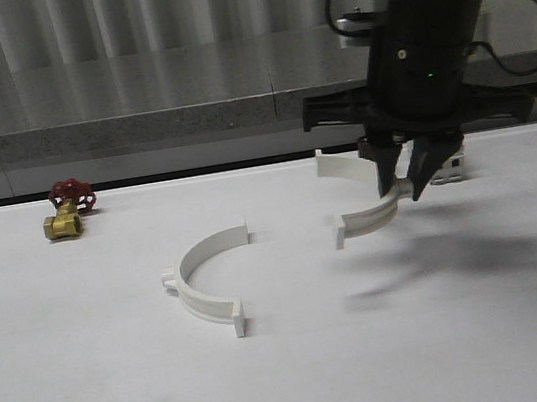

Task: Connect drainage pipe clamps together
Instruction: 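Lift and carry the clamp half toward the placed half, then lower the clamp half against the placed half, closing the ring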

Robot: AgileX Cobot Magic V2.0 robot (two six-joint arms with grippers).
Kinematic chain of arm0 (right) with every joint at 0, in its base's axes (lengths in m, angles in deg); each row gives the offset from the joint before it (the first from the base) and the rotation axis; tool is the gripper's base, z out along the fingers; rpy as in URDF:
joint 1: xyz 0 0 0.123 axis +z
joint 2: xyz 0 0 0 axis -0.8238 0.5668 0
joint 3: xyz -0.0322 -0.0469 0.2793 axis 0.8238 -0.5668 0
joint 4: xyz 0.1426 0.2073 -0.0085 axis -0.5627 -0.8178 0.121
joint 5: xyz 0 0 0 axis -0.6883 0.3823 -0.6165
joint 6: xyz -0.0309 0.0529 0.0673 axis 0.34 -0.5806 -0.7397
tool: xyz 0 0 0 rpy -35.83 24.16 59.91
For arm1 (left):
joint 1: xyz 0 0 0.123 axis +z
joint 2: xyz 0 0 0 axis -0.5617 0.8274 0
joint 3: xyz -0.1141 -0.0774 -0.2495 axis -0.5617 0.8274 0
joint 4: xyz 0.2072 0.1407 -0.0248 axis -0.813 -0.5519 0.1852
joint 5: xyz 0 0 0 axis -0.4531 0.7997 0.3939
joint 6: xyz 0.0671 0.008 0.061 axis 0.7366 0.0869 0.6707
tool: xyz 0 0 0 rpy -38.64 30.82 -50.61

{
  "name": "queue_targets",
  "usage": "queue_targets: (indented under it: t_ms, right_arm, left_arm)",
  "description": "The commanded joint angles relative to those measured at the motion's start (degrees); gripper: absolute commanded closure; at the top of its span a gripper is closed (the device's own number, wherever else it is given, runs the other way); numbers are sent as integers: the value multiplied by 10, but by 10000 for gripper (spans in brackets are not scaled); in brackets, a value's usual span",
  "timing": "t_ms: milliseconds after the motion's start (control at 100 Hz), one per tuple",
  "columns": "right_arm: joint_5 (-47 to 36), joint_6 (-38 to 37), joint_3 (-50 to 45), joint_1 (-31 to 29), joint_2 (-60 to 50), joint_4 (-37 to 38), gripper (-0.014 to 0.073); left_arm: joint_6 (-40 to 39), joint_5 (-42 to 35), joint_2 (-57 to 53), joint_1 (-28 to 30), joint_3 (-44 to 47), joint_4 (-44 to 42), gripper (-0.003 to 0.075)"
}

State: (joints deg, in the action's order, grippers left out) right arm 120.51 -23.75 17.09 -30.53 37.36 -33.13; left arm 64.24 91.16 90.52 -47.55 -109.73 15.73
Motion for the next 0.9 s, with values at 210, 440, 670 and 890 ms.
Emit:
queue_targets:
  t_ms: [210,440,670,890]
  right_arm:
    - [-12,-34,49,37,22,14,514]
    - [-13,-45,77,54,50,15,514]
    - [-12,-51,88,68,64,15,514]
    - [-17,-56,88,70,65,15,514]
  left_arm:
    - [-1,-40,3,0,-15,1,740]
    - [-1,-40,3,0,-15,1,740]
    - [-1,-40,3,0,-15,1,740]
    - [-1,-40,3,0,-15,1,740]
